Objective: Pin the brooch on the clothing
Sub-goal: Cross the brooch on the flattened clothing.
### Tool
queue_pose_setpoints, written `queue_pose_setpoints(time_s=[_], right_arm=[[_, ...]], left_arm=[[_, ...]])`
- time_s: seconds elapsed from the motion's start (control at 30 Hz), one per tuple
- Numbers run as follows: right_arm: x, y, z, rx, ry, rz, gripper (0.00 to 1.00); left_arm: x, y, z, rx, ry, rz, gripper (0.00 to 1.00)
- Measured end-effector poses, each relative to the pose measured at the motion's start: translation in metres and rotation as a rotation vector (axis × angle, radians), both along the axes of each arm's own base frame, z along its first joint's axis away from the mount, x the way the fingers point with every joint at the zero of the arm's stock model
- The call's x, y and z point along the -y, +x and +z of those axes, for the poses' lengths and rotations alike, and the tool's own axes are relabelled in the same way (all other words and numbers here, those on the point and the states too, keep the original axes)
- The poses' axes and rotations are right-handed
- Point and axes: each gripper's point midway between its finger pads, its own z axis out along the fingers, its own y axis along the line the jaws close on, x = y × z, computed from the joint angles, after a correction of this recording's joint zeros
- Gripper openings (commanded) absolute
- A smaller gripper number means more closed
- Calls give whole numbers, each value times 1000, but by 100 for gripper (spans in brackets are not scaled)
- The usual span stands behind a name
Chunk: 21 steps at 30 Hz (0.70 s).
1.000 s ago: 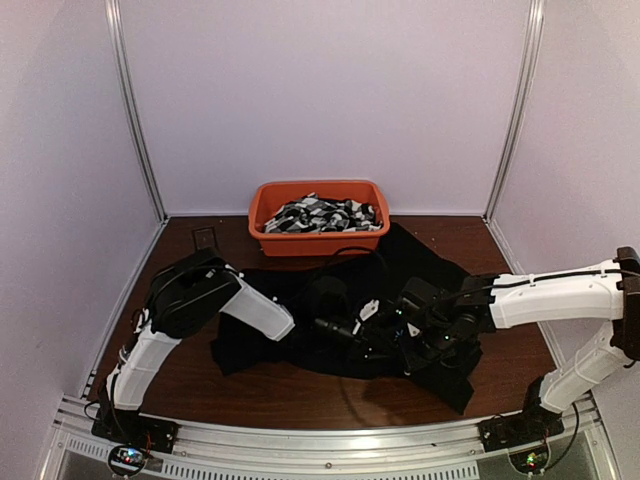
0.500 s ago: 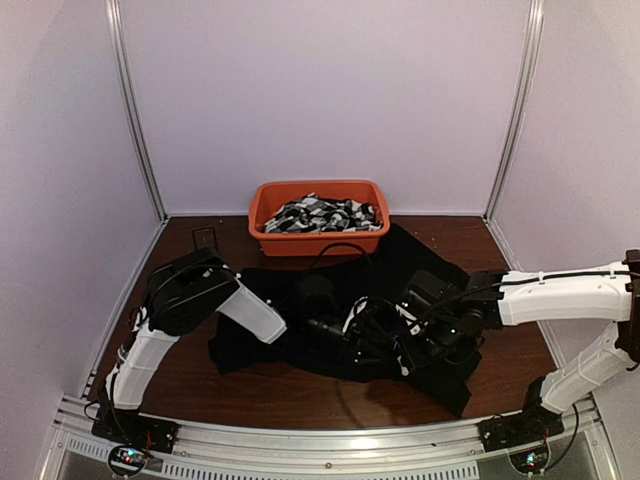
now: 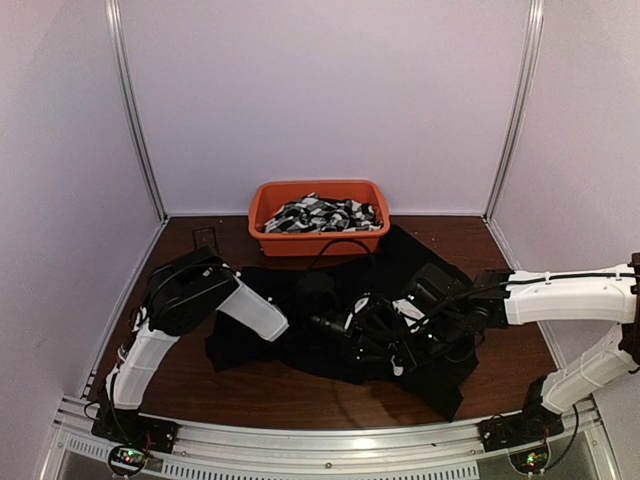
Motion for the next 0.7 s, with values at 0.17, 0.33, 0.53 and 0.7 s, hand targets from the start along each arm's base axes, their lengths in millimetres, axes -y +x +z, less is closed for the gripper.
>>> queue_pose_setpoints(time_s=[0.17, 0.33, 0.53, 0.7], right_arm=[[-2, -1, 1, -1, 11, 14, 0], [-2, -2, 1, -1, 8, 22, 0], [0, -3, -1, -2, -3, 32, 0], [2, -4, -1, -5, -10, 33, 0]], left_arm=[[5, 2, 2, 7, 12, -8, 53], [4, -2, 2, 4, 13, -35, 53], [2, -6, 0, -1, 16, -72, 53], [1, -8, -3, 0, 27, -94, 53]])
